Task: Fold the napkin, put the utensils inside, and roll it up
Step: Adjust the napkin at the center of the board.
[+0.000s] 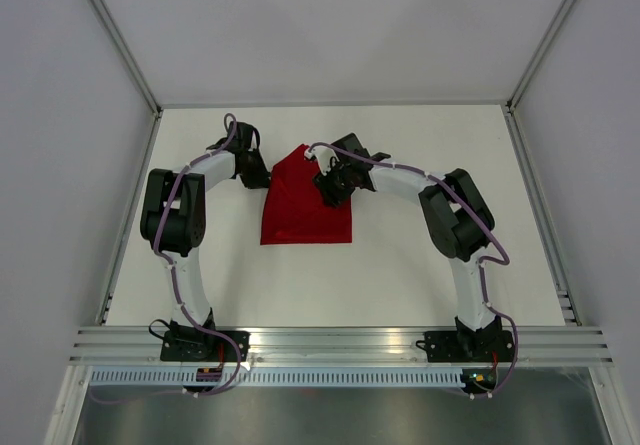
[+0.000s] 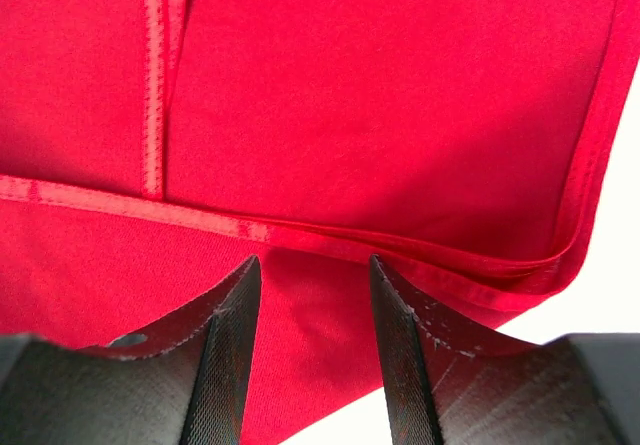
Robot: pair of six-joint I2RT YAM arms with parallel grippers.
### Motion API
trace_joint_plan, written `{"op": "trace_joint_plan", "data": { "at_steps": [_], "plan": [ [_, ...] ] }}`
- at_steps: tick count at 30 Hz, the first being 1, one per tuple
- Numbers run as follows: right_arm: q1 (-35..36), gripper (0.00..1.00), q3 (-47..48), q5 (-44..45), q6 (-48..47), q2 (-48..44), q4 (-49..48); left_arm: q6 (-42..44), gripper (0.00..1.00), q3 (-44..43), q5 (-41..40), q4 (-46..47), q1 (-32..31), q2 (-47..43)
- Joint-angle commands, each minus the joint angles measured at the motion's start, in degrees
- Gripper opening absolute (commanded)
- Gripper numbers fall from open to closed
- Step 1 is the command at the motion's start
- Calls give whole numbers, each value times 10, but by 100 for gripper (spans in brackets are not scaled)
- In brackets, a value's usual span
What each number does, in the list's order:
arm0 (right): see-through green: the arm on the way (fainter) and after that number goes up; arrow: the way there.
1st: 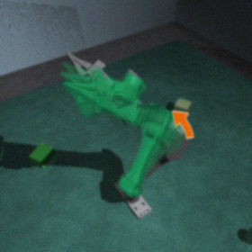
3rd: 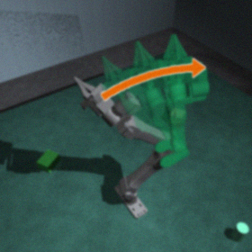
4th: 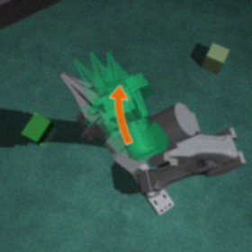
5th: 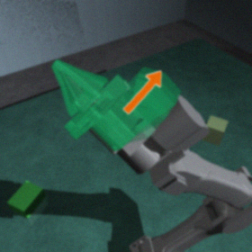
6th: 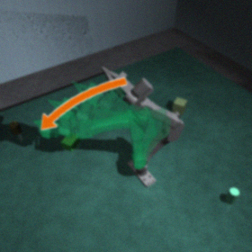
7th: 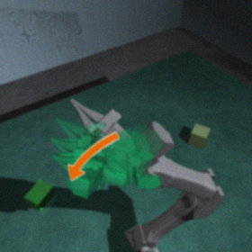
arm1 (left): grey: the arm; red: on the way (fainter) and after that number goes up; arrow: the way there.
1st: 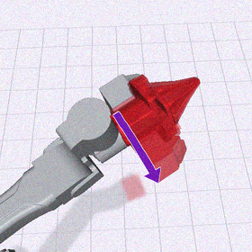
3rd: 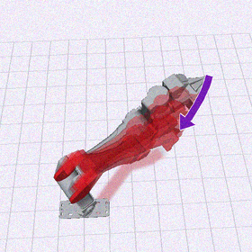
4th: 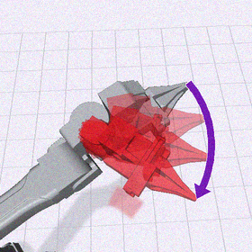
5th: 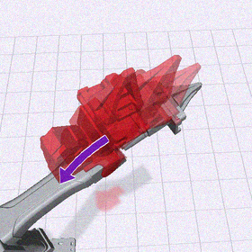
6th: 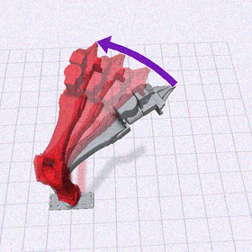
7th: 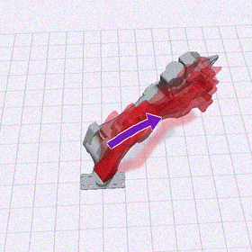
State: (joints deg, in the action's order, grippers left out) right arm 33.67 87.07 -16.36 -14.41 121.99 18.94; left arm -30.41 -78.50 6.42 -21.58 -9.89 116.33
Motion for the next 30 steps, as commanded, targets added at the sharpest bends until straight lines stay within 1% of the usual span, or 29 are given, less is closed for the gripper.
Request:
{"op": "trace_joint_plan", "data": {
  "at_steps": [1, 3, 5, 6, 8, 11, 13, 14, 16, 18, 19, 22, 27, 30],
  "plan": [
    [-1, 54, 12, 31, 11, -16, -8, 26, 18, -10, 4, -28, 0, 8],
    [-4, 54, 17, 37, 11, -33, -7, 29, 28, -10, 5, -26, 5, 0],
    [-7, 54, 26, 39, 11, -47, 0, 30, 35, -9, 5, -23, 10, -18],
    [-8, 55, 35, 40, 11, -49, 9, 31, 41, -6, 6, -18, 17, -25],
    [-9, 55, 41, 42, 8, -61, 16, 33, 50, -5, 12, -14, 28, -46],
    [-9, 56, 33, 39, 4, -85, 20, 40, 55, -4, 18, -10, 41, -72],
    [-6, 57, 17, 40, -1, -105, 22, 41, 57, -1, 22, -7, 46, -88],
    [-4, 58, 13, 39, -6, -112, 25, 40, 58, 7, 22, -5, 50, -110],
    [4, 61, -8, 48, -17, -136, 29, 43, 59, 14, 19, 7, 51, -134],
    [28, 62, -34, 69, -40, -149, 32, 42, 59, 19, 18, 13, 51, -167],
    [49, 62, -45, 71, -48, -162, 30, 39, 59, 22, 29, 33, 51, -180],
    [75, 62, -104, 38, -83, -183, 1, 25, 59, 35, 54, 67, 51, -224],
    [119, 63, -187, 62, -164, -187, -71, 31, 59, 73, 69, 94, 49, -322],
    [133, 64, -190, 54, -174, -176, -91, 41, 59, 98, 71, 96, 46, -356]
  ]
}}
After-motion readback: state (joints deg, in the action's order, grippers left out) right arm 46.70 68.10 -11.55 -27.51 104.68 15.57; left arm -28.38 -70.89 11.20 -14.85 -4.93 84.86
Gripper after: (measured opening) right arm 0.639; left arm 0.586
